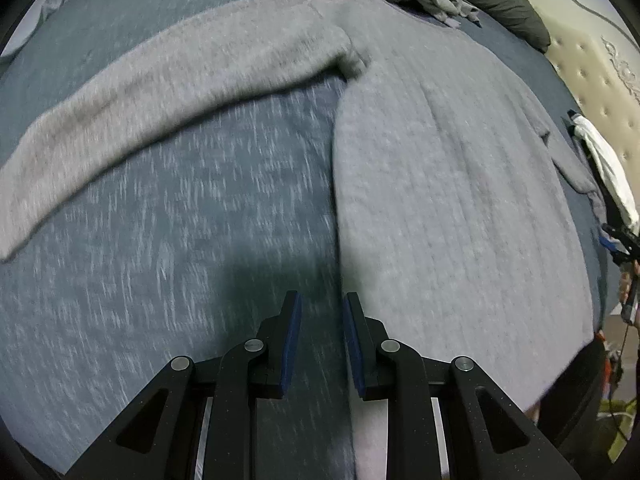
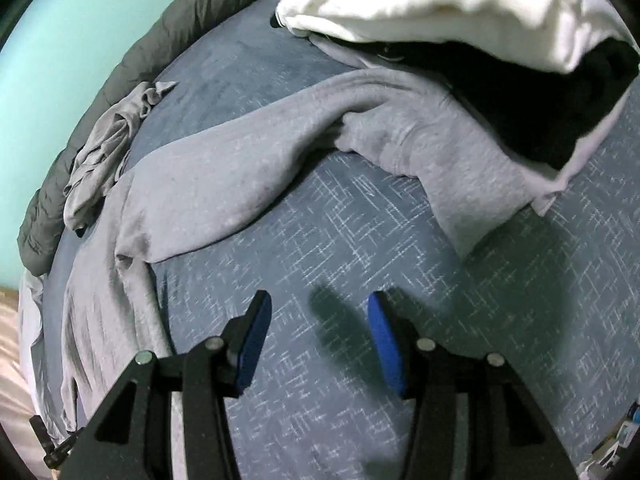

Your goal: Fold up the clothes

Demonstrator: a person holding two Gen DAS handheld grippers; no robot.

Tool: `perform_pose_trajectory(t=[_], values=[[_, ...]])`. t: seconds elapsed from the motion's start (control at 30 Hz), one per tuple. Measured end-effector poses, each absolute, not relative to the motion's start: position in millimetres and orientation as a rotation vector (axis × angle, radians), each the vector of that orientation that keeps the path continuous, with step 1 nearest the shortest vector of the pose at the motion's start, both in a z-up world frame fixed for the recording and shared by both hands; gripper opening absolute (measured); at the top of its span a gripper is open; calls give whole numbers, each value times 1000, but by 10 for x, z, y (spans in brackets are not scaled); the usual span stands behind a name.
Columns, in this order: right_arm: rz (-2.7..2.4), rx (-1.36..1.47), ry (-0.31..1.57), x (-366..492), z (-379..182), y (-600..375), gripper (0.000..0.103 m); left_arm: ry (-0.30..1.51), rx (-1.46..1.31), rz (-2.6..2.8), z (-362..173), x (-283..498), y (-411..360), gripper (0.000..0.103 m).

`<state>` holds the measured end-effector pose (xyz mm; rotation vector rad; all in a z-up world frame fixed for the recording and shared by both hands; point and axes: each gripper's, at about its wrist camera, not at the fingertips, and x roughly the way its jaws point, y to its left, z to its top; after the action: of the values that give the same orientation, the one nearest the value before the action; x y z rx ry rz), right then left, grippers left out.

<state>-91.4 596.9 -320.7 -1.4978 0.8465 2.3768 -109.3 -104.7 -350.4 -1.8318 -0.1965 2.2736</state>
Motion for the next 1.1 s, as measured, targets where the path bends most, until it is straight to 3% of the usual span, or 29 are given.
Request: perform_pose_trajectory(t=[0.17, 0.47, 0.83, 0.9, 0.93, 0.97, 1.0, 1.1], values=[[2376, -1676, 875, -844, -3283, 5721, 51, -226, -1880, 2203, -3586, -777, -1019, 34], [2409, -2207, 643, -526, -3442, 4861, 51, -306, -1972, 2074, -3760, -216, -997, 35], [2401, -2399, 448, -139, -3554, 4371, 51, -385, -1994, 2032, -3865, 113, -1013, 36], [2404, -2403, 422, -100, -3561, 4349, 46, -366, -1987, 2027, -3880, 136, -998, 35], [2405, -2402, 406, -86, -3564, 4344, 38, -358, -1985, 2022, -3880, 145, -989, 32], [2406, -2399, 395, -67, -3567, 4347, 28, -352, -1981, 2017, -3877, 154, -980, 13], [2410, -2397, 396, -38, -3567, 4357, 23, -348, -1972, 2008, -3865, 165, -966, 3], [2437, -2395, 411, 29, -3543, 4357, 7, -305, -1944, 2015, -3777, 206, -932, 3]])
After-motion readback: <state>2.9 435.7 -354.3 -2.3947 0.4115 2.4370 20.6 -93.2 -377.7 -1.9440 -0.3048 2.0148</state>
